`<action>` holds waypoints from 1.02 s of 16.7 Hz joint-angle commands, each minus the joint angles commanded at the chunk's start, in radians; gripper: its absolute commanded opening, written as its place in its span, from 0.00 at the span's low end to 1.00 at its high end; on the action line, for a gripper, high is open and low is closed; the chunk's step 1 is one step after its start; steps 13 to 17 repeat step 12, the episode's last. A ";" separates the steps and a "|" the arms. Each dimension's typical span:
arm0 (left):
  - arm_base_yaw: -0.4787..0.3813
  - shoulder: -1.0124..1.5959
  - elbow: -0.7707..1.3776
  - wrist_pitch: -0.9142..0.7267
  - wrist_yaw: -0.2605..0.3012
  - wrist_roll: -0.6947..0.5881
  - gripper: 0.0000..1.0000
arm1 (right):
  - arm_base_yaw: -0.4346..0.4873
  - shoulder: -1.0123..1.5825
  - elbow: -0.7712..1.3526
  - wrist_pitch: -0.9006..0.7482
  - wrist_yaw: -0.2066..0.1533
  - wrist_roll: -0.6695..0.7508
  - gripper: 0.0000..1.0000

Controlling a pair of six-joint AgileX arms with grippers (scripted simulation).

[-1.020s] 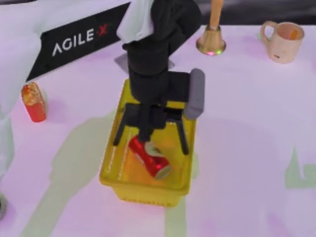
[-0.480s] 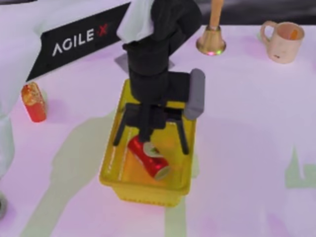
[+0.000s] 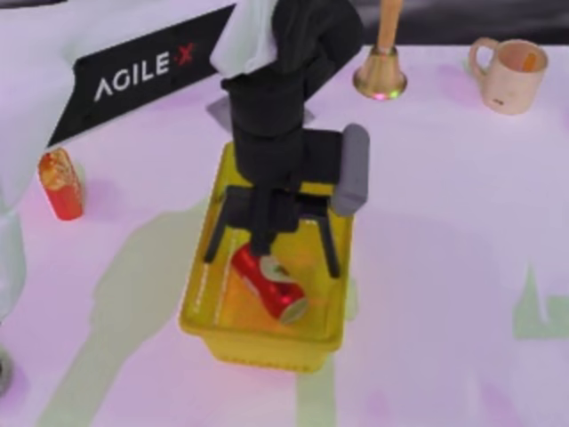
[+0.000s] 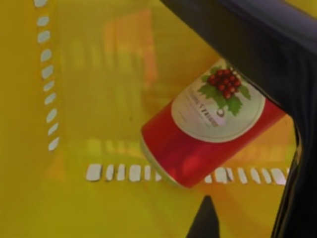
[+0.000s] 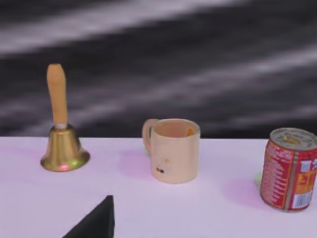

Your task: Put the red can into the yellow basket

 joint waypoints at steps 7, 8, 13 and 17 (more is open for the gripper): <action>0.015 -0.007 0.035 -0.043 0.000 0.011 0.00 | 0.000 0.000 0.000 0.000 0.000 0.000 1.00; 0.025 -0.014 0.058 -0.076 -0.001 0.017 0.00 | 0.000 0.000 0.000 0.000 0.000 0.000 1.00; 0.057 -0.040 0.133 -0.175 0.000 0.038 0.00 | 0.000 0.000 0.000 0.000 0.000 0.000 1.00; 0.057 -0.040 0.133 -0.175 0.000 0.038 0.00 | 0.000 0.000 0.000 0.000 0.000 0.000 1.00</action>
